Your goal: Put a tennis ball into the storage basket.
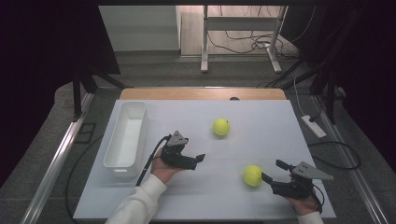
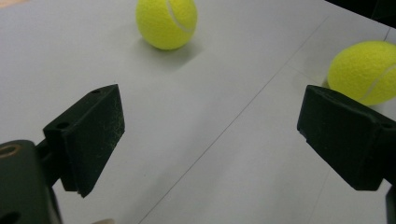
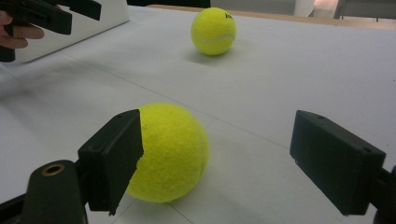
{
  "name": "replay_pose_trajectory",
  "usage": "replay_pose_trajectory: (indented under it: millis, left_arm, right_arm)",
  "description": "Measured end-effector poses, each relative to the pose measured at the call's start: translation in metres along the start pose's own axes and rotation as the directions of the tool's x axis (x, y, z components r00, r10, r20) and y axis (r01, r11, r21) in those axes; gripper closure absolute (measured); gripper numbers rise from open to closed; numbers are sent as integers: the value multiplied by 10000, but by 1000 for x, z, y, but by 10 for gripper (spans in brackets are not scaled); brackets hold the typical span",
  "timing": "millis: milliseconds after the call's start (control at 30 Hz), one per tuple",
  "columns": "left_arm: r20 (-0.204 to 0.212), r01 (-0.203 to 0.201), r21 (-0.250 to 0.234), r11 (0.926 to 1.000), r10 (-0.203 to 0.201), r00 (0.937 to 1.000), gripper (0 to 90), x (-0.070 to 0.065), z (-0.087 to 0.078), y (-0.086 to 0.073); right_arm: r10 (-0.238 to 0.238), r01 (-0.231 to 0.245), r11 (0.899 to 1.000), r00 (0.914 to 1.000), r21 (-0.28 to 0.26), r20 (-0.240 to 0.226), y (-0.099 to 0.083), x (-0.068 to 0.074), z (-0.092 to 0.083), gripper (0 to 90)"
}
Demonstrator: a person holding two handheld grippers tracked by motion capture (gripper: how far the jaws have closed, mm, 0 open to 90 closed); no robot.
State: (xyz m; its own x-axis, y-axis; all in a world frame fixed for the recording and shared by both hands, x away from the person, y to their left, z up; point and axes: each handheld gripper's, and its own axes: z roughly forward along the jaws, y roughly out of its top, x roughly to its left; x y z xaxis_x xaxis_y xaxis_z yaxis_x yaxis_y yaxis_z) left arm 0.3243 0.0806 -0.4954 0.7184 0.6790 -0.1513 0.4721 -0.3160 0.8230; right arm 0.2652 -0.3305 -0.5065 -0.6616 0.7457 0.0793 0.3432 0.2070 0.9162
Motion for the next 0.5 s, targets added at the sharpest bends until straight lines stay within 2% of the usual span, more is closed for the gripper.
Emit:
replay_pose_trajectory:
  millis: [300,500]
  left_arm:
    - [-87,-45,30,10000,45,10000,83,1,5,4]
    - [-80,-247,128,9996,248,9997,83,-1,7,8]
  right_arm:
    - [11,-11,10000,10000,22,-29,0,0,1,168]
    - [23,-23,10000,10000,30,-17,0,0,1,168]
